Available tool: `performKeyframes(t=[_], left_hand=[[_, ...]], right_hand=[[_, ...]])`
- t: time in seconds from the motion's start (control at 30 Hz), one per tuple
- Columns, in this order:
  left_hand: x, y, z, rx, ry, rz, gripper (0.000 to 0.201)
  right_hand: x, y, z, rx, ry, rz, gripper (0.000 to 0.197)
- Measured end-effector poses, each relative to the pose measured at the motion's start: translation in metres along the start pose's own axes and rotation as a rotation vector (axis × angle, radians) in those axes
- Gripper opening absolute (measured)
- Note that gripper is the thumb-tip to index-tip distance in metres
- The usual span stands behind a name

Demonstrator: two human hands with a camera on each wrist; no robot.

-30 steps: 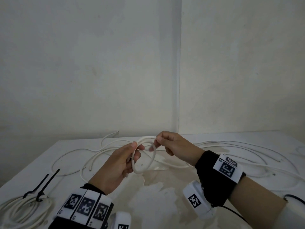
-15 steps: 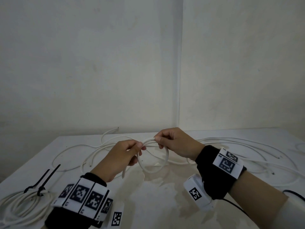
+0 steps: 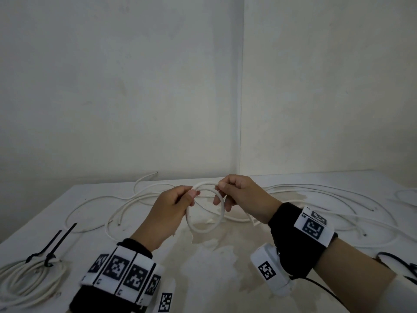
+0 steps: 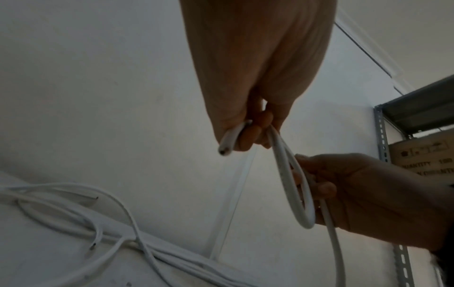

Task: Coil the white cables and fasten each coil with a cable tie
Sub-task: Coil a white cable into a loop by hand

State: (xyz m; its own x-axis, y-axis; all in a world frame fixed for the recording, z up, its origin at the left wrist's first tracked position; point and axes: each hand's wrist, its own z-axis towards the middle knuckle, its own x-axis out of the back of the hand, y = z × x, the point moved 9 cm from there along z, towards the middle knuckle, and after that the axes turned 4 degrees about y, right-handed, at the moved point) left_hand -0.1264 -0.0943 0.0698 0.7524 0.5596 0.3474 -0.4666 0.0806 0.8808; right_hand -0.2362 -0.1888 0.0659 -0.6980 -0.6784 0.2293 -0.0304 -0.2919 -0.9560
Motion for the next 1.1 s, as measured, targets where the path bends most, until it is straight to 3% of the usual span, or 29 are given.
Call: performKeyframes(t=[0.27, 0.4, 0.63, 0.9, 1.1], left_hand=[[-0.011, 0.015, 0.001, -0.139, -0.078, 0.229, 0.034], [-0.005, 0.010, 0.004, -0.133, 0.001, 0.206, 0.023], [0.000, 0.010, 0.002, -0.139, 0.080, 0.260, 0.025], [-0.008, 0.010, 0.003, -0.137, 0.067, 0.263, 0.022], [-0.005, -0.002, 0.002, -0.033, 0.001, 0.210, 0.017]], right_hand=[[-0.004, -0.011, -0.002, 0.112, -0.100, -0.203, 0.027], [0.001, -0.012, -0.002, 0.132, -0.055, -0.173, 0.029], [0.004, -0.008, -0.005, 0.132, -0.006, -0.247, 0.027], [0.011, -0.001, -0.002, 0.134, 0.086, -0.224, 0.028], [0.009, -0.002, -0.001, 0.139, 0.097, -0.311, 0.031]])
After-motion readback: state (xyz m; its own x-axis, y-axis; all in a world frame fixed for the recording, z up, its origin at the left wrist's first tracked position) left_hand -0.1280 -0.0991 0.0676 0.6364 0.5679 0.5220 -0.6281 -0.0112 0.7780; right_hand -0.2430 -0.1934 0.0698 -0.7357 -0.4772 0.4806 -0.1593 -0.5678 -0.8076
